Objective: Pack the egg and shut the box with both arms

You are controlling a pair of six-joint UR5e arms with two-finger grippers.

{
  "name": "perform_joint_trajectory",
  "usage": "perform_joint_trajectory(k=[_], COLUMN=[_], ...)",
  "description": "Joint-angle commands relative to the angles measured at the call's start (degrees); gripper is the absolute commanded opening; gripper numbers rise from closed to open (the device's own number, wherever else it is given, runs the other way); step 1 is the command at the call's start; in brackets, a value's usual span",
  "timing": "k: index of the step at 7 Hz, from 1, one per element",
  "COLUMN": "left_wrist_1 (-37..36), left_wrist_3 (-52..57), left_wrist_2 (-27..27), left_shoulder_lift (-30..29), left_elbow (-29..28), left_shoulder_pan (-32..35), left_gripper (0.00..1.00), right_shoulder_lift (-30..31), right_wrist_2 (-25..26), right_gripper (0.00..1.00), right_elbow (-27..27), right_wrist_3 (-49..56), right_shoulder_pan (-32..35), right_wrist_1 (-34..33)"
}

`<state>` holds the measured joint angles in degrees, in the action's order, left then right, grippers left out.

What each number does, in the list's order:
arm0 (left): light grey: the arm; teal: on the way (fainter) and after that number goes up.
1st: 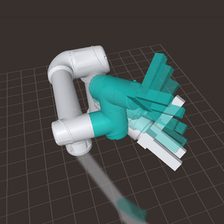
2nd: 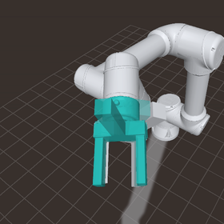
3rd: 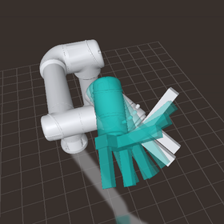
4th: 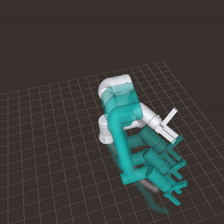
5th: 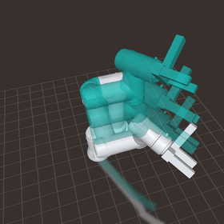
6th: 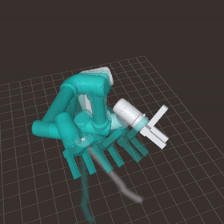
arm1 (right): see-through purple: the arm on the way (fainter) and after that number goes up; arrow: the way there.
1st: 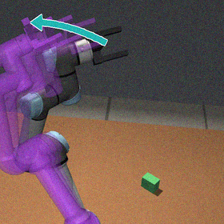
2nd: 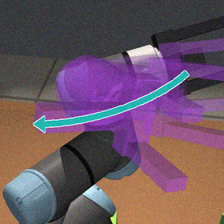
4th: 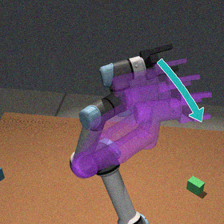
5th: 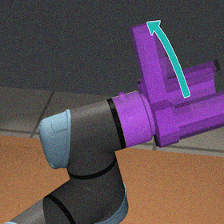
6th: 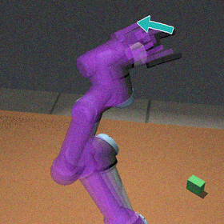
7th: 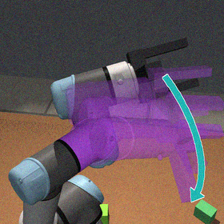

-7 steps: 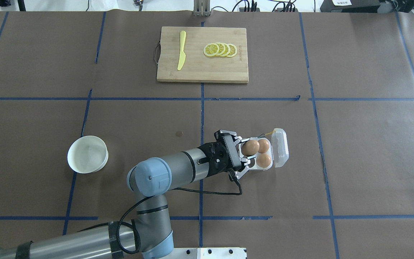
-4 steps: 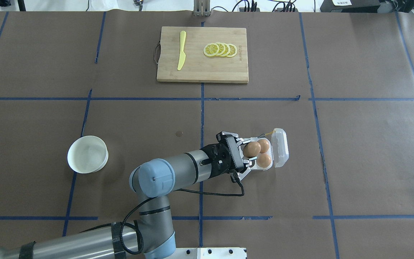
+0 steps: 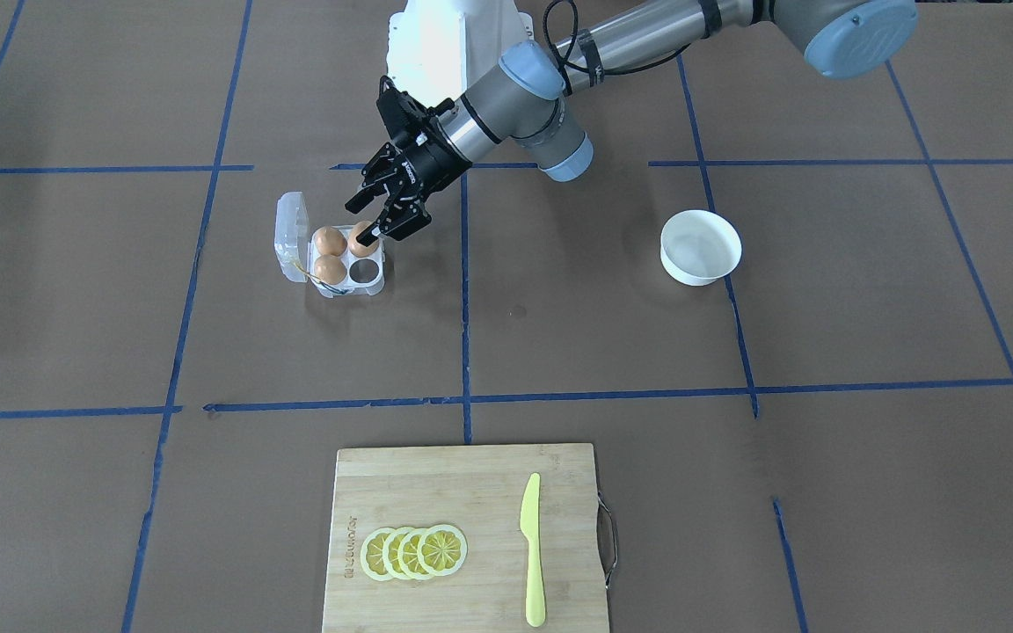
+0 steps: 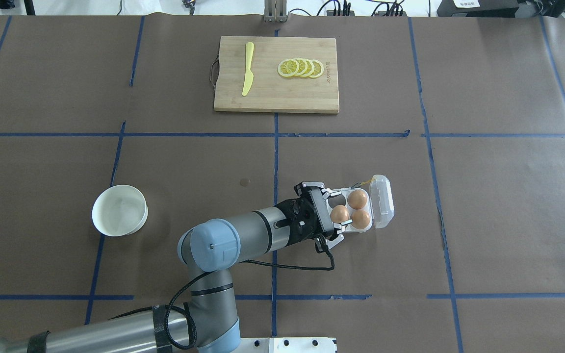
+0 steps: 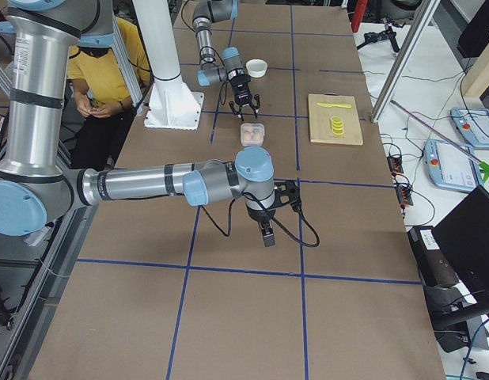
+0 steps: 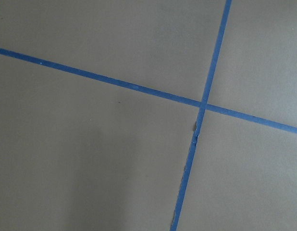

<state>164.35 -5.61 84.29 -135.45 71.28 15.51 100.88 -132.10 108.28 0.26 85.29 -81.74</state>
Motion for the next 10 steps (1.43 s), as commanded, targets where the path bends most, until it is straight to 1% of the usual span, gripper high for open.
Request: perform_joint_trajectory(k=[1,2,3,4,5,6,7,8,10], left_wrist_1=[0.00,-0.09,-0.35,-0.79,-2.10,-6.81,-15.56,-26.43,-48.31], left_wrist_3=[-0.10,-4.45,-5.71,-7.99,-11.14,-12.48,-12.67,-13.71,-13.55], left_wrist_2=[0.09,0.17,0.61,3.92,5.52,8.41,13.31,16.75,25.44], left_shoulder_lift=[0.01,0.10,0.10,0.27,1.67,4.73,5.37,6.07,10.45], left_elbow=[0.00,0.17,0.17,0.43,2.35,6.20,10.15,14.72,25.08], left_shoulder_pan=[0.04,0.30,1.79,4.06,5.30,7.41,10.65,14.25,23.46], left_gripper=[0.73,0.73,0.73,0.77,1.00,1.00,1.00,1.00,1.00], right_shoulder_lift=[-0.07,-0.07,-0.15,-0.16,-0.16,-0.16,-0.16,-0.16,-0.16], right_wrist_2=[0.00,0.00,0.00,0.00,0.00,0.00,0.00,0.09,0.09], right_gripper=[1.00,1.00,1.00,1.00,1.00,1.00,1.00,1.00,1.00], right_elbow=[0.00,0.00,0.00,0.00,0.00,0.00,0.00,0.00,-0.09], right_wrist_3=[-0.09,-0.09,-0.18,-0.18,-0.18,-0.26,-0.26,-0.18,-0.26], right_shoulder_pan=[-0.04,-0.04,-0.04,-0.04,-0.04,-0.04,-0.04,-0.04,-0.04], right_wrist_1=[0.00,0.00,0.00,0.00,0.00,0.00,0.00,0.00,-0.09])
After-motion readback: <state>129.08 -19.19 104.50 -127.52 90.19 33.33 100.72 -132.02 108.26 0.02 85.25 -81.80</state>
